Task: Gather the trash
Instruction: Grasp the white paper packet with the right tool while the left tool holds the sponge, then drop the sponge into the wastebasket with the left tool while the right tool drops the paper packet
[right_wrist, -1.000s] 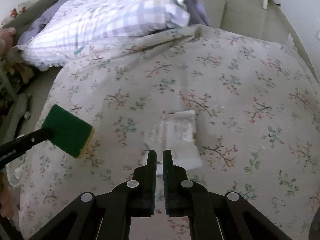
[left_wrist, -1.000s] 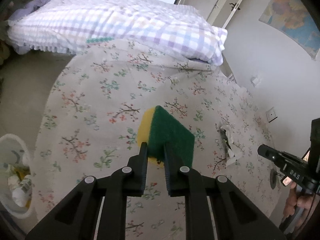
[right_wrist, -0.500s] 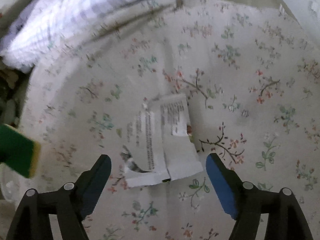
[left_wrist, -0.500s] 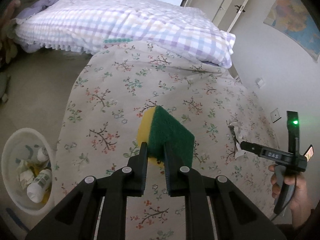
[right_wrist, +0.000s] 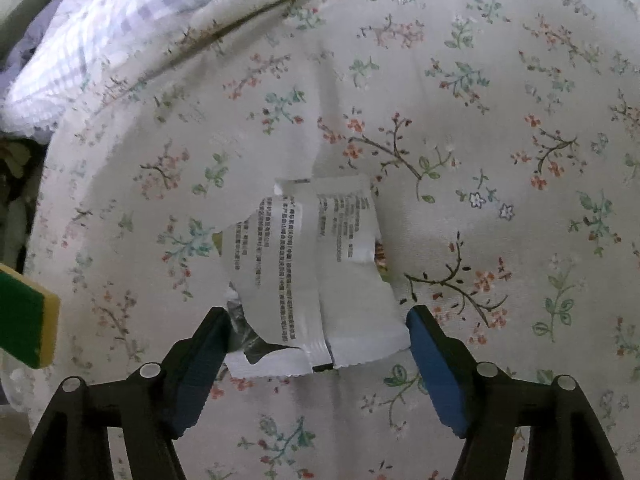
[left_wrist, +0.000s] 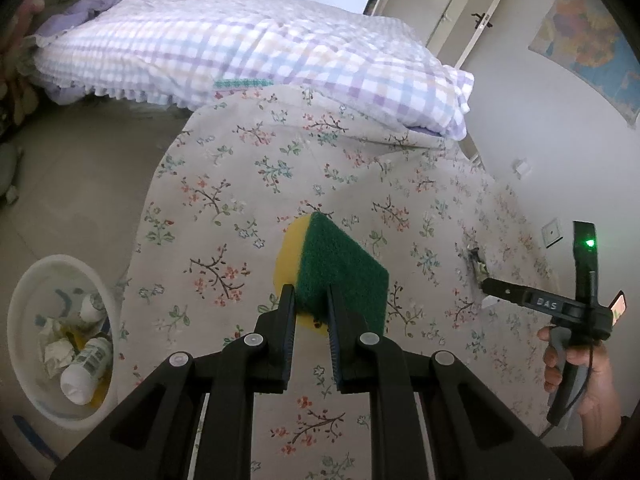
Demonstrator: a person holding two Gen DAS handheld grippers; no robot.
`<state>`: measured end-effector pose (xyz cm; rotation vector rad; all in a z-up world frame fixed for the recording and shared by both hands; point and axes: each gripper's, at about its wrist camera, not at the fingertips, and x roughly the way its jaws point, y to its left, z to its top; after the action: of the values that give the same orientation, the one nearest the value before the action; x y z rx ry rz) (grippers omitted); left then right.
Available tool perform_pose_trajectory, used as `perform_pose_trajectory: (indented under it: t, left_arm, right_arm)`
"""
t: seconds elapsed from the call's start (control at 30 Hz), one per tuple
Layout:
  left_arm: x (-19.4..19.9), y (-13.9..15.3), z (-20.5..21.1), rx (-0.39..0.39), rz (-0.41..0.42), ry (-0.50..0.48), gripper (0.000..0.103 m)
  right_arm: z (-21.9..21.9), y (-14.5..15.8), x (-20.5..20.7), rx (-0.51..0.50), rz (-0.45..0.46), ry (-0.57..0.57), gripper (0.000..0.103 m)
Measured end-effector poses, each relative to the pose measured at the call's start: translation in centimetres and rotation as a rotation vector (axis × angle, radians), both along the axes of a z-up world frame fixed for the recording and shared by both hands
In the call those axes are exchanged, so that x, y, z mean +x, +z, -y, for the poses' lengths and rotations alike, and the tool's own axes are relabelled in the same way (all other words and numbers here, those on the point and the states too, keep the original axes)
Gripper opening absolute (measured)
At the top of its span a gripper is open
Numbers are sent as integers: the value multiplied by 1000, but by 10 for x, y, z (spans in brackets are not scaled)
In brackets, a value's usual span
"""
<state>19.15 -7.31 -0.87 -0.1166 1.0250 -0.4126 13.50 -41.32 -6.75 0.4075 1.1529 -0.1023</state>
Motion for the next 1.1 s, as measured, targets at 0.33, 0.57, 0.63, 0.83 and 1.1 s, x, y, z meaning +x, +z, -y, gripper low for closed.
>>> perform_pose_trajectory:
  t: [0.33, 0.57, 0.63, 0.83, 1.1]
  left_arm:
    - [-5, 12, -29, -9, 31, 38, 16]
    - [-11, 17, -67, 1, 51, 91, 16]
    - [-13, 18, -81, 2, 56, 110, 16]
    - [-17, 19, -128, 11, 66, 184, 16]
    - [-20, 8, -196, 39, 46, 306, 16]
  right_arm:
    - [-36, 51, -18, 4, 141, 78, 76]
    - [-75, 68, -24, -3, 195, 147, 76]
    - [-85, 71, -22, 3, 204, 167, 76]
    - [-123, 74, -16, 6, 222, 233, 76]
    - [-182, 64, -2, 12, 214, 327, 76]
